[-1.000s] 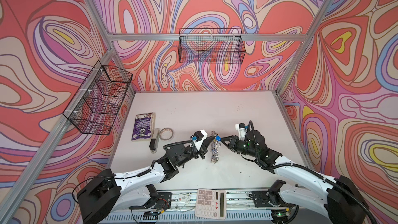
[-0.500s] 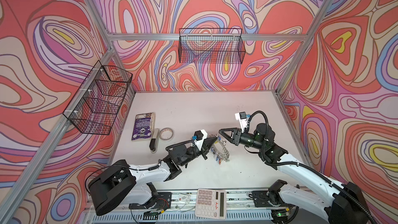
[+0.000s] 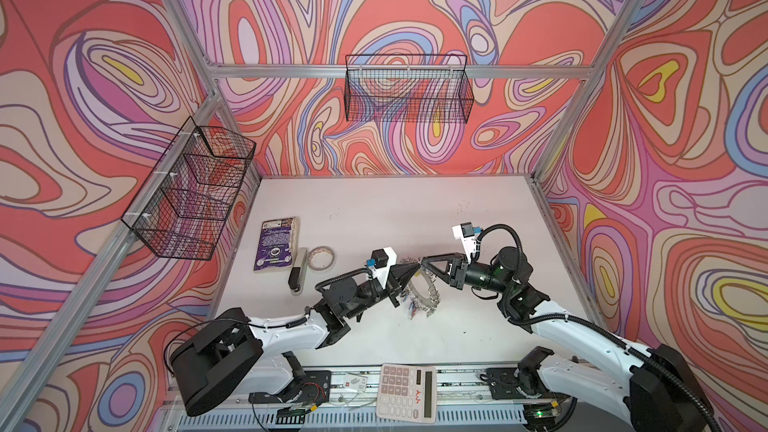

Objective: Put the keys on the keyring

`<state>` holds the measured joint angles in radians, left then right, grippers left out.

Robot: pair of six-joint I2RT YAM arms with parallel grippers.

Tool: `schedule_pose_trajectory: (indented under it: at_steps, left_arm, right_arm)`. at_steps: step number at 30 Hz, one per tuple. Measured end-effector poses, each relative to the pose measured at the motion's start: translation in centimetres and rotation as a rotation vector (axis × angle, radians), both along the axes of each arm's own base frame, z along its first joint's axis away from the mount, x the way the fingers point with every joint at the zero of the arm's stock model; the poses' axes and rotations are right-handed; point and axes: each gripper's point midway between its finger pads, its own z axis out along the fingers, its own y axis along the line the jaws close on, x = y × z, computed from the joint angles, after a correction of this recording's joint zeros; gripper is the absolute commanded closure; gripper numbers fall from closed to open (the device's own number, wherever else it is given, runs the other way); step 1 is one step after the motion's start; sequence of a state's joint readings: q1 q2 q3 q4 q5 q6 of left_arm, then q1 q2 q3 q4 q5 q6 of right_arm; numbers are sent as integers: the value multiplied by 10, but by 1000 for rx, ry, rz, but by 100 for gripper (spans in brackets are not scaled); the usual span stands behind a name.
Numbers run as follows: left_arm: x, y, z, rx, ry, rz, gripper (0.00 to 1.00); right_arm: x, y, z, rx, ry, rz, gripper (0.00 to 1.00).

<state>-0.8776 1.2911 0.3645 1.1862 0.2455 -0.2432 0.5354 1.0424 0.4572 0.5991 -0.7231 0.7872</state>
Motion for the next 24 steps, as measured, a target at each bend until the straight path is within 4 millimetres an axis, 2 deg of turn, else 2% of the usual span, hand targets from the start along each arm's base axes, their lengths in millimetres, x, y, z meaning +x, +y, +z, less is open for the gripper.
schedule_pose_trajectory:
  at_steps: [3,7,11,15,18,24]
  left_arm:
    - [1,1,2,-12,8,-4,100]
    - [3,0,0,-13,18,-12,100]
    - [6,-6,-6,-1,43,-28,100]
    - [9,-7,-4,-12,51,-26,100]
    - [11,-6,-4,-14,58,-25,100]
    - [15,-2,-4,-21,71,-15,100]
  right_arm:
    - [2,-2,3,14,-11,-9,93]
    - [6,-2,6,29,-19,-15,94]
    - [1,2,7,40,-22,20,87]
    - [-6,5,-1,33,-1,59,84]
    - [-8,4,-3,33,1,63,76]
    - [-7,-8,6,60,-13,40,65]
